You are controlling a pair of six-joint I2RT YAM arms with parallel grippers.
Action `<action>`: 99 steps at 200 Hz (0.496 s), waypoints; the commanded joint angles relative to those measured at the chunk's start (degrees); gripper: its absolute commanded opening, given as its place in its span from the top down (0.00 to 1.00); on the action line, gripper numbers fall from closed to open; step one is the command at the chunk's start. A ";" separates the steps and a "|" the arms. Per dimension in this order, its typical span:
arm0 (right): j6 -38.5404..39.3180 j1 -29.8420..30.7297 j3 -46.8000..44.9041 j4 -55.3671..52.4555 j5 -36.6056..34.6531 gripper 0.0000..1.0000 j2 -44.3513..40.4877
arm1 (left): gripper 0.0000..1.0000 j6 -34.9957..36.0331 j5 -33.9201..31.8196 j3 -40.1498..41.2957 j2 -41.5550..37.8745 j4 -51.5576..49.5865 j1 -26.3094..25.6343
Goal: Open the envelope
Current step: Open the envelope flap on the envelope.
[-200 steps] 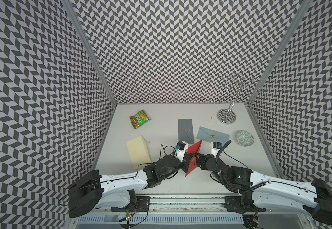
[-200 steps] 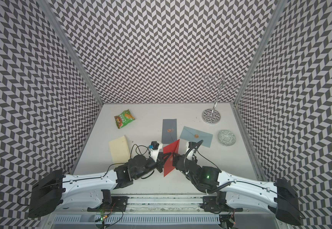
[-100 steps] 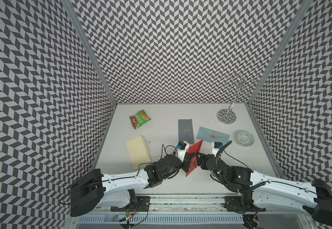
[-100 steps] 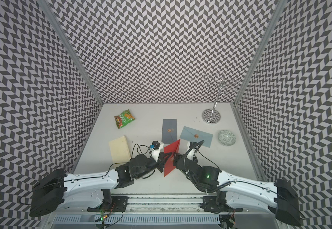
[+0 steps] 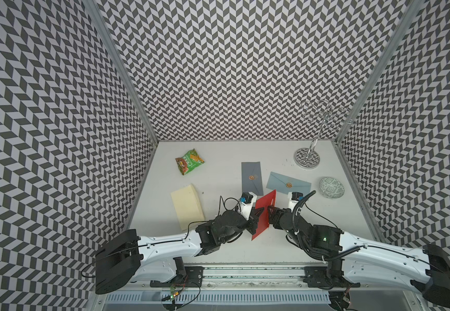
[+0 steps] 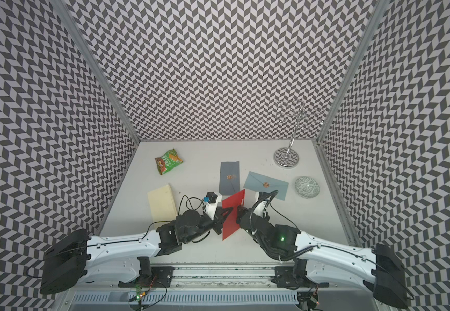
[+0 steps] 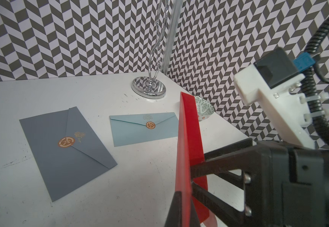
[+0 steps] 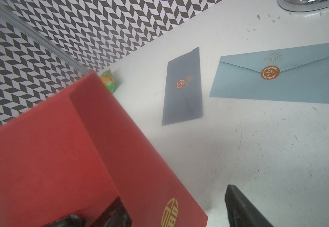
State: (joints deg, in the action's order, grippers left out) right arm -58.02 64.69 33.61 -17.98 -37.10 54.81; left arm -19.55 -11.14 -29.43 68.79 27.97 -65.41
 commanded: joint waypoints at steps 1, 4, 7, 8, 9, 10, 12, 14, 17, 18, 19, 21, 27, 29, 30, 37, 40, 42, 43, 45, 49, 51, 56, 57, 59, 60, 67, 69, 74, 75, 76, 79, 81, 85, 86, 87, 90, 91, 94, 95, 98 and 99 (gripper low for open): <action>0.78 -0.29 -0.13 1.97 -1.16 0.27 -2.09 | 1.00 1.34 -0.23 -2.79 0.13 -0.76 -0.60; 0.83 -0.29 -0.20 2.12 -1.13 0.27 -2.34 | 1.00 1.31 -0.35 -2.81 0.14 -0.79 -0.60; 0.88 -0.34 -0.35 2.20 -1.15 0.27 -2.56 | 1.00 1.27 -0.45 -2.75 0.07 -0.78 -0.64; 0.93 -0.43 -0.37 2.22 -1.14 0.27 -2.62 | 1.00 1.27 -0.46 -2.70 0.05 -0.80 -0.62; 0.95 -0.48 -0.42 2.23 -1.09 0.27 -2.65 | 1.00 1.23 -0.46 -2.63 0.04 -0.76 -0.61; 0.92 -0.50 -0.44 2.24 -1.07 0.27 -2.76 | 1.00 1.20 -0.51 -2.64 -0.01 -0.74 -0.60; 1.03 -0.54 -0.57 2.31 -1.05 0.27 -2.88 | 1.00 1.19 -0.54 -2.60 -0.10 -0.61 -0.60; 1.12 -0.66 -0.67 2.37 -0.98 0.27 -2.98 | 1.00 1.18 -0.55 -2.48 -0.18 -0.50 -0.60; 1.28 -0.72 -0.87 2.48 -0.89 0.27 -3.23 | 1.00 1.14 -0.51 -2.29 -0.23 -0.19 -0.60; 1.39 -0.71 -0.89 2.54 -0.88 0.27 -3.31 | 1.00 1.12 -0.49 -2.21 -0.28 -0.06 -0.60; 1.45 -0.79 -0.94 2.57 -0.83 0.27 -3.35 | 1.00 1.15 -0.48 -2.16 -0.35 0.01 -0.60; 1.62 -0.92 -1.09 2.66 -0.75 0.27 -3.45 | 1.00 1.13 -0.47 -2.00 -0.49 0.16 -0.62; 2.02 -1.27 -1.42 2.77 -0.53 0.28 -3.90 | 1.00 1.11 -0.41 -1.53 -0.65 0.64 -0.62; 2.14 -1.39 -1.50 2.77 -0.36 0.28 -4.04 | 1.00 1.05 -0.45 -1.45 -0.81 0.72 -0.60; 2.22 -1.49 -1.51 2.77 -0.35 0.28 -4.16 | 1.00 1.07 -0.46 -1.39 -0.83 0.75 -0.65; 2.95 -2.13 -1.83 2.86 0.20 0.29 -4.75 | 1.00 0.97 -0.68 -0.85 -1.28 1.06 -0.60; 3.40 -2.42 -1.98 2.98 0.46 0.29 -4.88 | 1.00 0.88 -0.89 -0.72 -1.54 1.13 -0.54; 3.71 -2.62 -2.08 3.02 0.61 0.29 -5.17 | 1.00 0.84 -0.94 -0.61 -1.60 1.17 -0.52; 3.84 -2.76 -2.11 3.07 0.88 0.29 -5.33 | 1.00 0.84 -1.01 -0.53 -1.67 1.15 -0.56; 4.11 -3.08 -2.29 3.11 1.24 0.29 -5.52 | 1.00 0.79 -1.20 -0.45 -1.85 1.13 -0.52; 5.35 -3.64 -2.39 3.46 2.13 0.30 -6.02 | 1.00 0.75 -1.44 -0.24 -2.08 1.02 -0.51; 5.89 -3.96 -2.55 3.69 2.72 0.30 -6.24 | 1.00 0.61 -1.63 -0.22 -2.26 0.92 -0.49; 8.14 -4.67 -2.97 4.61 4.31 0.31 -7.07 | 1.00 0.38 -2.00 -0.13 -2.53 0.53 -0.39; 8.56 -4.88 -3.04 4.83 4.67 0.31 -7.25 | 1.00 0.34 -2.07 -0.12 -2.57 0.43 -0.32; 9.31 -5.20 -3.20 5.20 5.42 0.31 -7.48 | 1.00 0.22 -2.18 -0.10 -2.73 0.18 -0.20; 9.67 -5.28 -3.29 5.39 5.79 0.31 -7.67 | 1.00 0.18 -2.25 -0.15 -2.76 0.08 -0.18; 12.12 -6.41 -3.92 6.55 8.27 0.31 -8.88 | 1.00 -0.43 -2.39 -0.03 -3.13 -0.60 0.40; 12.66 -6.61 -4.08 6.88 8.80 0.31 -9.22 | 1.00 -0.63 -2.40 -0.08 -3.27 -0.80 0.57; 13.79 -7.39 -4.50 7.53 10.27 0.31 -10.21 | 1.00 -1.14 -2.36 0.10 -3.59 -1.12 1.00; 13.89 -7.52 -4.59 7.61 10.46 0.31 -10.36 | 1.00 -1.25 -2.33 0.13 -3.67 -1.09 1.03; 14.03 -7.58 -4.68 7.70 10.68 0.31 -10.52 | 1.00 -1.35 -2.28 0.23 -3.76 -1.13 1.14; 14.33 -7.91 -4.86 7.75 10.99 0.31 -11.06 | 1.00 -1.73 -2.09 0.37 -4.04 -1.17 1.53; 14.47 -8.13 -5.00 7.75 11.13 0.31 -11.39 | 1.00 -2.05 -1.90 0.48 -4.20 -1.20 1.78; 14.66 -8.59 -5.24 7.59 11.17 0.31 -12.11 | 1.00 -2.59 -1.38 0.80 -4.59 -1.07 2.27; 14.76 -8.69 -5.32 7.55 11.17 0.31 -12.32 | 1.00 -2.64 -1.23 0.88 -4.70 -1.07 2.46; 14.86 -8.78 -5.35 7.49 11.22 0.30 -12.47 | 1.00 -2.71 -1.07 0.96 -4.80 -1.07 2.60; 15.36 -9.00 -5.44 7.42 11.37 0.29 -13.02 | 1.00 -2.76 -0.63 1.26 -5.12 -0.97 3.14; 15.60 -9.11 -5.51 7.47 11.45 0.28 -13.21 | 1.00 -3.52 -0.33 1.33 -5.18 -0.89 3.34; 16.55 -9.14 -5.60 7.67 11.72 0.26 -13.74 | 1.00 -4.68 0.42 1.59 -5.46 -0.77 3.98; 16.89 -9.18 -5.63 7.77 11.93 0.26 -13.92 | 1.00 -4.96 0.72 1.67 -5.58 -0.75 4.20; 18.13 -9.14 -5.71 8.18 12.75 0.24 -14.52 | 1.00 -5.70 1.92 1.92 -5.91 -0.59 4.97; 18.61 -9.14 -5.77 8.37 13.15 0.23 -14.75 | 1.00 -5.86 2.31 2.01 -6.06 -0.52 5.22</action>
State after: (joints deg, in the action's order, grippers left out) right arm -47.53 56.86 28.99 -14.24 -29.12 44.10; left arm -20.86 -12.10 -29.30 65.25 27.46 -63.86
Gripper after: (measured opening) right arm 0.710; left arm 0.053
